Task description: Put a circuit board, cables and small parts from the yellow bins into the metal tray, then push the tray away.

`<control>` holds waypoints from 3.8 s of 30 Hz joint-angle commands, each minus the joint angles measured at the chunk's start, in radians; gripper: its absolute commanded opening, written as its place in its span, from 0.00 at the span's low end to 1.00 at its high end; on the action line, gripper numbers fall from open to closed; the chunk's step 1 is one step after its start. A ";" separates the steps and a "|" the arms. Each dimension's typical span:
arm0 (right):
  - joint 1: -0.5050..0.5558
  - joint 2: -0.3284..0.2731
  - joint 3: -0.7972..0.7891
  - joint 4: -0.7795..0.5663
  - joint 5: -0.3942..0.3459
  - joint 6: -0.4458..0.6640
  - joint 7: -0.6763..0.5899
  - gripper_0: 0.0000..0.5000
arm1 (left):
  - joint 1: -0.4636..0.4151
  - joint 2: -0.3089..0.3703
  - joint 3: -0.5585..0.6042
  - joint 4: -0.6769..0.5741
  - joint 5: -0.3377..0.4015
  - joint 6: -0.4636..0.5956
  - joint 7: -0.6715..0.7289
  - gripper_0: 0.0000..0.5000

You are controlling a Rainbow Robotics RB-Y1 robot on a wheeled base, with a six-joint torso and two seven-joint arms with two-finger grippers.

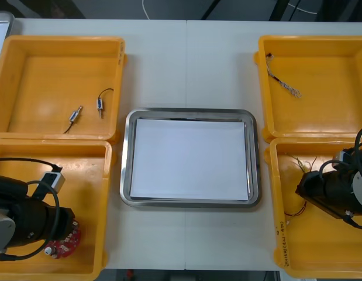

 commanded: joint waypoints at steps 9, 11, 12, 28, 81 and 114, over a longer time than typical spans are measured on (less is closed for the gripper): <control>0.046 0.013 0.051 0.004 0.047 -0.040 0.036 1.00 | -0.141 -0.013 0.175 -0.055 0.136 0.217 0.084 0.00; 0.053 0.013 0.051 0.004 0.049 -0.052 0.039 1.00 | -0.163 -0.013 0.181 -0.065 0.139 0.241 0.086 0.00; 0.057 0.013 0.051 0.004 0.052 -0.057 0.041 1.00 | -0.187 -0.013 0.188 -0.071 0.142 0.263 0.088 0.00; 0.062 0.013 0.070 0.004 0.046 -0.062 0.038 1.00 | -0.483 -0.013 0.197 -0.071 0.262 0.516 0.100 0.00; -0.076 -0.290 -0.467 -0.212 -0.445 0.326 0.197 0.00 | -0.983 -0.274 -0.483 0.281 0.121 0.318 0.284 0.00; -0.165 -0.521 -0.500 -0.266 -0.764 0.326 0.513 0.00 | -0.982 -0.274 -0.619 0.391 0.052 0.155 0.350 0.35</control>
